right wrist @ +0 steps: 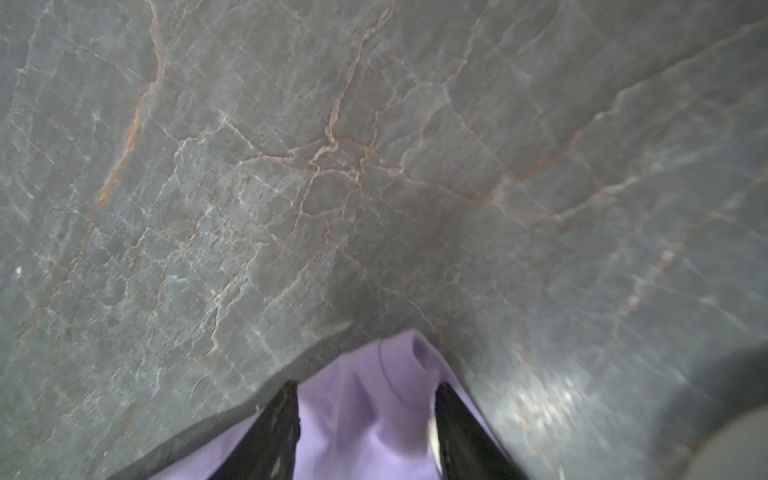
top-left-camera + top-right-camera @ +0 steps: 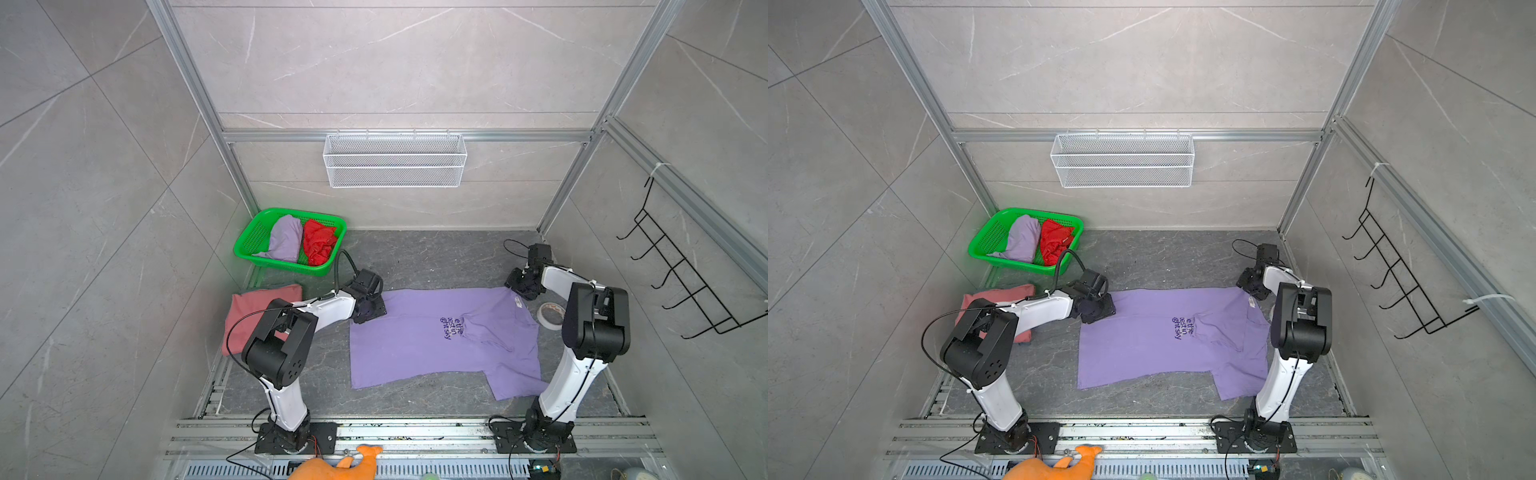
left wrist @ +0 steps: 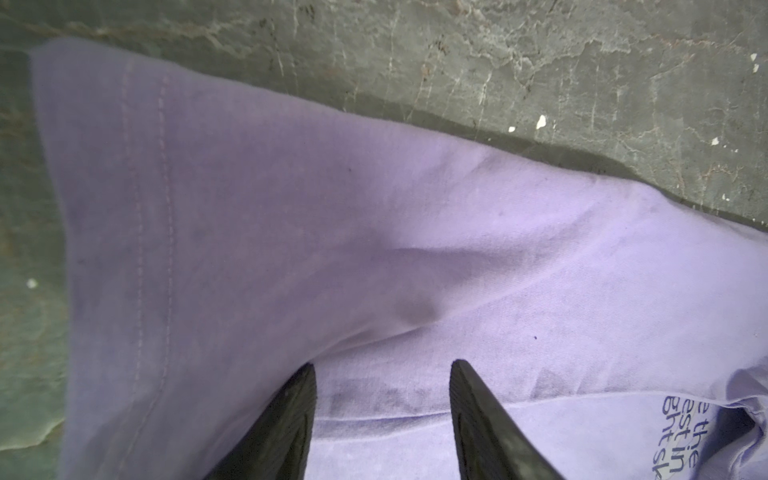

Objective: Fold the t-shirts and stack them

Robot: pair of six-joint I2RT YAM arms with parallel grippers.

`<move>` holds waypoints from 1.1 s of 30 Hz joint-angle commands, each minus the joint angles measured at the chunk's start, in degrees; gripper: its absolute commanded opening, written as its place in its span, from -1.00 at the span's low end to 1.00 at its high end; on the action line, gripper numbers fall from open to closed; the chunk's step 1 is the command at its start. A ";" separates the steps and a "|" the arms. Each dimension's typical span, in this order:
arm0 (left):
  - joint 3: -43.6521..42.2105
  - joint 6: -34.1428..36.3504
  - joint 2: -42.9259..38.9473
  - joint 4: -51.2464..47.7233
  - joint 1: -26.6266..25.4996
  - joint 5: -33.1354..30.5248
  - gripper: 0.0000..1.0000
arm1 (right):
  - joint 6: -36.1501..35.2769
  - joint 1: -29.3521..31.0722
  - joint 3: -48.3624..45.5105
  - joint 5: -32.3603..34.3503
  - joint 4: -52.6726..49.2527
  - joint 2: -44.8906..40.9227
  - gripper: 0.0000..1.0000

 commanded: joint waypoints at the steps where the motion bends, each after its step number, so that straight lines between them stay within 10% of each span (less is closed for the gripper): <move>1: 0.55 -1.17 -0.79 -0.96 -0.30 -1.52 0.10 | 1.17 0.28 -2.54 0.51 -2.41 -9.16 0.13; 12: 0.29 -5.96 2.41 0.05 -0.30 -2.67 0.10 | 4.50 6.26 -11.63 -5.57 -1.87 -16.77 0.17; 33: 15.55 1.56 16.58 -2.53 9.77 2.60 0.10 | 14.30 10.61 -5.16 -7.26 3.74 3.05 0.07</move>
